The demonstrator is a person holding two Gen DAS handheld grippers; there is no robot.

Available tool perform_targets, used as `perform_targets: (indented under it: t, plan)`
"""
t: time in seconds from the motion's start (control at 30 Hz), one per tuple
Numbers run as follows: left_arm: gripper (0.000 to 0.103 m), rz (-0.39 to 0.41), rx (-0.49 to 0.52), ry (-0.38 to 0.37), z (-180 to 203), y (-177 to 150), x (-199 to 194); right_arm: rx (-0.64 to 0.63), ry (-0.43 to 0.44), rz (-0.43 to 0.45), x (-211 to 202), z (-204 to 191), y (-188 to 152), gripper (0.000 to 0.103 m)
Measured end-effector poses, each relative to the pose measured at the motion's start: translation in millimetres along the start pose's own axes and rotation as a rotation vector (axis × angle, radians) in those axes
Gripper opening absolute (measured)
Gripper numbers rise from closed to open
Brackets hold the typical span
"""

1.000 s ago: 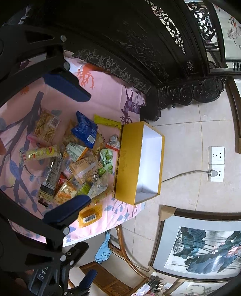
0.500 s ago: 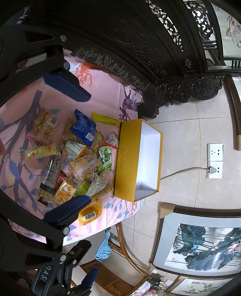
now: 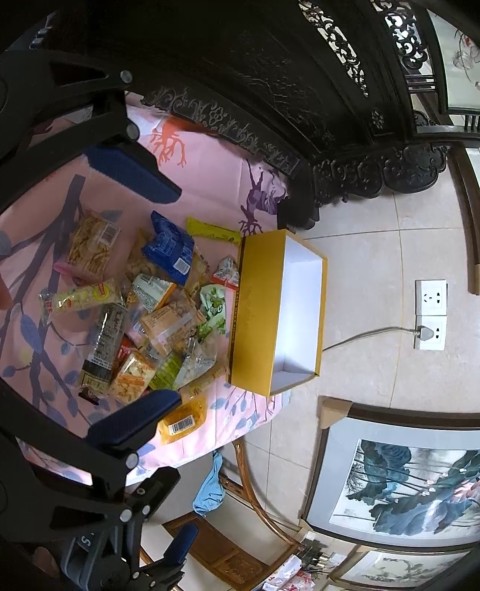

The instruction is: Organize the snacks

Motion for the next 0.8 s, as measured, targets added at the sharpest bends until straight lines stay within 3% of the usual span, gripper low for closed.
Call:
perform_targets:
  t: [0.5,0.8]
  plan:
    - [0.101,0.015,0.010,0.069,-5.1,0.4,0.6,-0.001,0.005,0.038,-6.7,-1.2,4.2,0.102]
    - [0.101,-0.012,0.007,0.050,-6.1,-3.4,4.9,-0.012,0.017,0.023,-4.4,-4.7,3.2,0.102]
Point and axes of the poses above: each gripper's, at about its wrist camera, not at the fingertips, and x roughly the way its jaws point, z to its right, y to its top, the point moved 10 cm from there along x, roughly the way its jaws point, and after that the axes turned 15 degrees about y, right-handed, at the moved point
